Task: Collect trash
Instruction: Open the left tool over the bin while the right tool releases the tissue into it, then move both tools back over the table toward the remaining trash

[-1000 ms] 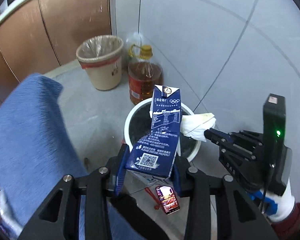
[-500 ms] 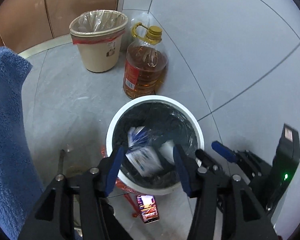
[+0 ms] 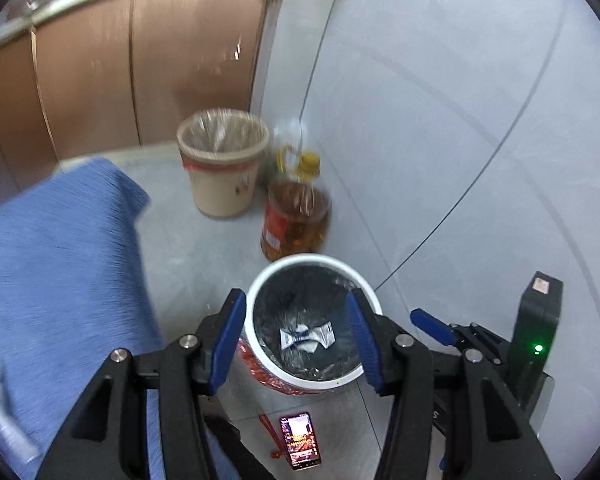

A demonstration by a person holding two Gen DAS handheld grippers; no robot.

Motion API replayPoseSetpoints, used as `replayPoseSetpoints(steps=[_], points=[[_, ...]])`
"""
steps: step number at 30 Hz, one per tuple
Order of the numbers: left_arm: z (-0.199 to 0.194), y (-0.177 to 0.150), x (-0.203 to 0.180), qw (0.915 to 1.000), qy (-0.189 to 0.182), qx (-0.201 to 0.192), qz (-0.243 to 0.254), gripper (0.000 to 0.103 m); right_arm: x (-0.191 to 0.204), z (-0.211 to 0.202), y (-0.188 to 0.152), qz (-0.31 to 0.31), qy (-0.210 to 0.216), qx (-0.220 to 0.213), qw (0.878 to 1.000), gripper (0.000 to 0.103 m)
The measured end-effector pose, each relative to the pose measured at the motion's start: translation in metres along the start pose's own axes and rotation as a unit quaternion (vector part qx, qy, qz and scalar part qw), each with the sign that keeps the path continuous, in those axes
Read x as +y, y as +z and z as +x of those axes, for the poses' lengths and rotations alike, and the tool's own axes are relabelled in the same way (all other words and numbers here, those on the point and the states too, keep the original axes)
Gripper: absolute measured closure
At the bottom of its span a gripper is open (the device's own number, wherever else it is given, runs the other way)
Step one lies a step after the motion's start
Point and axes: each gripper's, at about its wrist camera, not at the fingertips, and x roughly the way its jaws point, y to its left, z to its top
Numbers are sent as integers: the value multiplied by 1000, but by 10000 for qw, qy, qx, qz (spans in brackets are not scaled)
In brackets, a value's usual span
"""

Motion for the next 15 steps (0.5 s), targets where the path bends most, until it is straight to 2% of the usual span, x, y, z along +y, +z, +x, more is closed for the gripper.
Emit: replayPoseSetpoints(steps=[8,15], points=[[-118,-26,14,9969,386,-685,103,53,57,-92,4,-403,438,-619,9963,65],[-209,-69,38,9891,811,-1232,44,49,96,-164,-3,-682,830,-993,9892,64]])
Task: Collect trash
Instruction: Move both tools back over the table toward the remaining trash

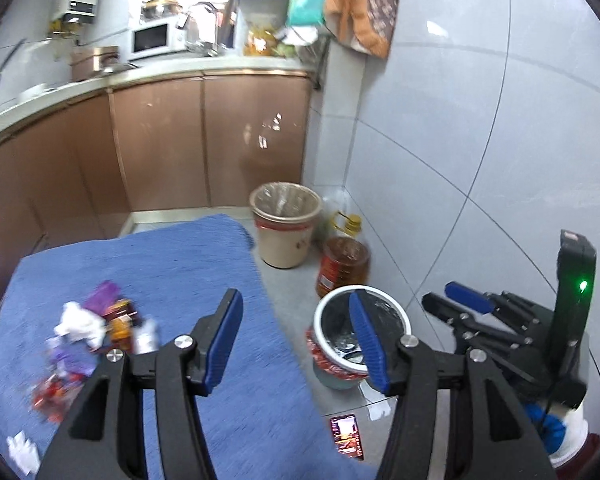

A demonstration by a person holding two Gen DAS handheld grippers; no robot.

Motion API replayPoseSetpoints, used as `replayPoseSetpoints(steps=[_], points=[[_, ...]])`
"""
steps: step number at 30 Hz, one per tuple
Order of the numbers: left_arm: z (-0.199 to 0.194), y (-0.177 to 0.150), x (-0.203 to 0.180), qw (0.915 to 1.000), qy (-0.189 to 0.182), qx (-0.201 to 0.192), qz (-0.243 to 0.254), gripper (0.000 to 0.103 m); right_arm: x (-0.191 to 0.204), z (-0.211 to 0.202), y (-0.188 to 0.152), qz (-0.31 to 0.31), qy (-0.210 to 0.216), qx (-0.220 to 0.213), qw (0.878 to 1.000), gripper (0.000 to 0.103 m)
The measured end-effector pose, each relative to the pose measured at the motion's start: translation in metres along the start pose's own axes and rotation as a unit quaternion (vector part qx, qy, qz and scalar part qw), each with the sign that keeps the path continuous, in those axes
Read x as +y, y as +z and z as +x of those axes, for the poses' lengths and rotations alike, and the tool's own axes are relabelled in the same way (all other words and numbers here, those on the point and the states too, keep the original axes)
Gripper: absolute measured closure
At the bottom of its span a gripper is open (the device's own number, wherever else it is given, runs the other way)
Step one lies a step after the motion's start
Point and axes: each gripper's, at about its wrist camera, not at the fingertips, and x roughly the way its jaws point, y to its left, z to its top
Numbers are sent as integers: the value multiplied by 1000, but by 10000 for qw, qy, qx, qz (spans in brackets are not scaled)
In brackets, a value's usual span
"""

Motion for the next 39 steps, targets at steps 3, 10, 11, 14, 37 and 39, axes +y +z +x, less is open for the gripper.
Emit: replayPoseSetpoints(steps=[3,10,11,14,37,39], points=[[-34,-12,20,9996,191,-169,-101,49,24,-23,2,-147,178,-107,9997,63],[-95,-48,85,9954,768,-376,-424,49,66,-43,4,-356,746,-208,9964,61],[-100,-53,94,9945,856,-385,-463,49,70,-43,3,-369,810,-198,9958,60],[-114,-70,124,9909,1120,-389,-640,49,90,-35,2,-476,1032,-123,9934,60],[-33,-110,195,9931,1065,312,-378,50,183,132,-14,-1066,1938,1131,9686,57],[-27,-110,199,9932,1050,338,-385,53,193,146,-16,-1136,1992,1239,9654,57]])
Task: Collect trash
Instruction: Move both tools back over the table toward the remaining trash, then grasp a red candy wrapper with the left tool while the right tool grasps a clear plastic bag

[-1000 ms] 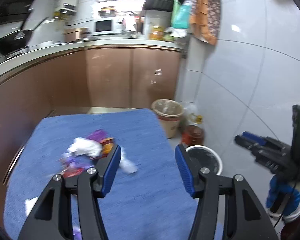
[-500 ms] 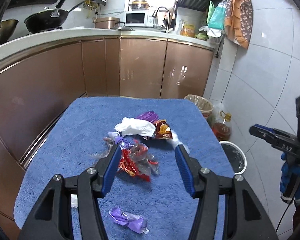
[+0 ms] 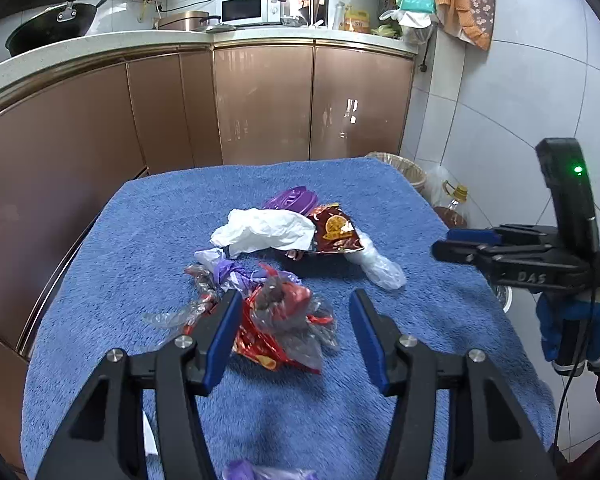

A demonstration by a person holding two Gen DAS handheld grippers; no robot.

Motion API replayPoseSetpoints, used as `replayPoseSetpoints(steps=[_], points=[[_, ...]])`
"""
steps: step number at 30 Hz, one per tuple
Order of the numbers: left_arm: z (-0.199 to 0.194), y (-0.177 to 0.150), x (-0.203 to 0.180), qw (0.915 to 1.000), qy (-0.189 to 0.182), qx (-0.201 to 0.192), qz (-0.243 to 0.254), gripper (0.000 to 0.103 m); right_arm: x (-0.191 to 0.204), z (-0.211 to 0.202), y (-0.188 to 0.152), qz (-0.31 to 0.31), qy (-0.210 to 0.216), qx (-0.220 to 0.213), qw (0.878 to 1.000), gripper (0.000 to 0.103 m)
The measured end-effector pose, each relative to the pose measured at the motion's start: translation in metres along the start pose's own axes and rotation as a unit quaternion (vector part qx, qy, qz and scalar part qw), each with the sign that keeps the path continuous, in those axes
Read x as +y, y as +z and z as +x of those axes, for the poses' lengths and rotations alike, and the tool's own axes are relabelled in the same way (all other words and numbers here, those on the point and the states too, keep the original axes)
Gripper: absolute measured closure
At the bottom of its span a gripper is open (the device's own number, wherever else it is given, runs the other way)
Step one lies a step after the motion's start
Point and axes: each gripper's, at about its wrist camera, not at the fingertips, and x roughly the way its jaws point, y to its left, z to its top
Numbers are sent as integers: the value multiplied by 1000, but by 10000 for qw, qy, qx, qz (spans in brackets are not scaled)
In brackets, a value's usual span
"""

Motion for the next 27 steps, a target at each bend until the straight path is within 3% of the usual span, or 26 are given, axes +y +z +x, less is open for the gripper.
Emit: replayPoseSetpoints(steps=[12,15,17,18,27], points=[[19,3,6,9993,-273,208,-124,94,12,61,9,-238,127,470,9985,58],[18,4,6,9989,-388,185,-200,97,11,69,9,-257,99,583,9979,67],[17,5,6,9986,-448,164,-239,98,10,73,8,-271,62,641,9976,87],[15,6,5,9985,-472,145,-253,98,10,73,8,-263,71,652,9975,92],[-6,16,1,9967,-696,-56,-426,99,8,39,2,-262,62,529,9982,96]])
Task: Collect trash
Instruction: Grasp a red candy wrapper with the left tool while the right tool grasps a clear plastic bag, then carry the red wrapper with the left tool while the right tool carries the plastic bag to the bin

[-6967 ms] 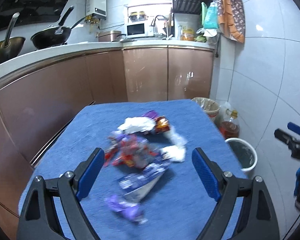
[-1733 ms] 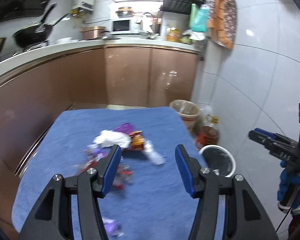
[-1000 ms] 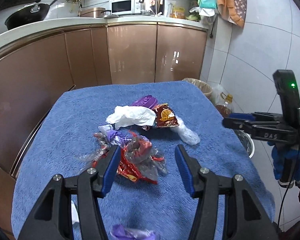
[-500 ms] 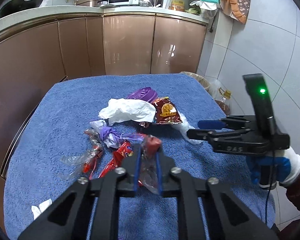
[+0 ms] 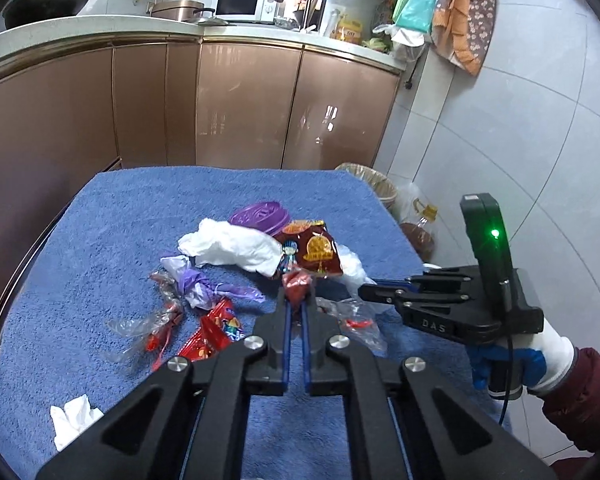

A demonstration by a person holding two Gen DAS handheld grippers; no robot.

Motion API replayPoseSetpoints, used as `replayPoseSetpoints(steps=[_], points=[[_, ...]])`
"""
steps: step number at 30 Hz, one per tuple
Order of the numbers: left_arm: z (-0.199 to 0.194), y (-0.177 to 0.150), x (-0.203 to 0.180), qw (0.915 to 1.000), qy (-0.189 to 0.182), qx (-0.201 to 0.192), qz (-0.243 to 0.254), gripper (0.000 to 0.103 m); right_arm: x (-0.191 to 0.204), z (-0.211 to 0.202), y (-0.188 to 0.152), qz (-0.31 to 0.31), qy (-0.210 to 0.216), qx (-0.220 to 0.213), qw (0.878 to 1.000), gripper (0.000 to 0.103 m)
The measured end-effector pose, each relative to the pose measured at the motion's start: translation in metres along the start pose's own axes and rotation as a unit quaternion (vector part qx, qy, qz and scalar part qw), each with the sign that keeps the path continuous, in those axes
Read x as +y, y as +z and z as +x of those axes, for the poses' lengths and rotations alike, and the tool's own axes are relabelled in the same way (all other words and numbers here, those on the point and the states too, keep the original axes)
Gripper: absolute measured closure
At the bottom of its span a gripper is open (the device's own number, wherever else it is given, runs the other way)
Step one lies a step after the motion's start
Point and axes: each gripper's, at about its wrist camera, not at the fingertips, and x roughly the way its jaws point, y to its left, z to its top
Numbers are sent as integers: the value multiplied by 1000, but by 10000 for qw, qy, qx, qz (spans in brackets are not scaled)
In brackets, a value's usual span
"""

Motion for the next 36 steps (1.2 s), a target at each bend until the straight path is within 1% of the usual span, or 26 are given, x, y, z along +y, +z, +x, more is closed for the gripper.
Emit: replayPoseSetpoints(steps=[4,13,17,22,29,36], points=[[-12,0,-8,10000,18,-84,38,99,-2,-17,-8,36,-24,-27,10000,96],[-42,-2,-19,9995,166,-247,80,99,0,-57,-41,90,-51,-46,9999,96],[-53,0,-29,9992,175,-317,145,99,-5,-80,-53,204,-99,-183,9996,96],[-60,4,-48,9988,138,-374,269,99,-20,-112,-67,389,-237,-400,9982,96],[-52,14,-85,9984,-52,-337,461,99,-54,-151,-92,770,-552,-631,9935,96],[-24,29,-145,9955,-379,-204,849,99,-101,-176,-124,1269,-939,-730,9848,96]])
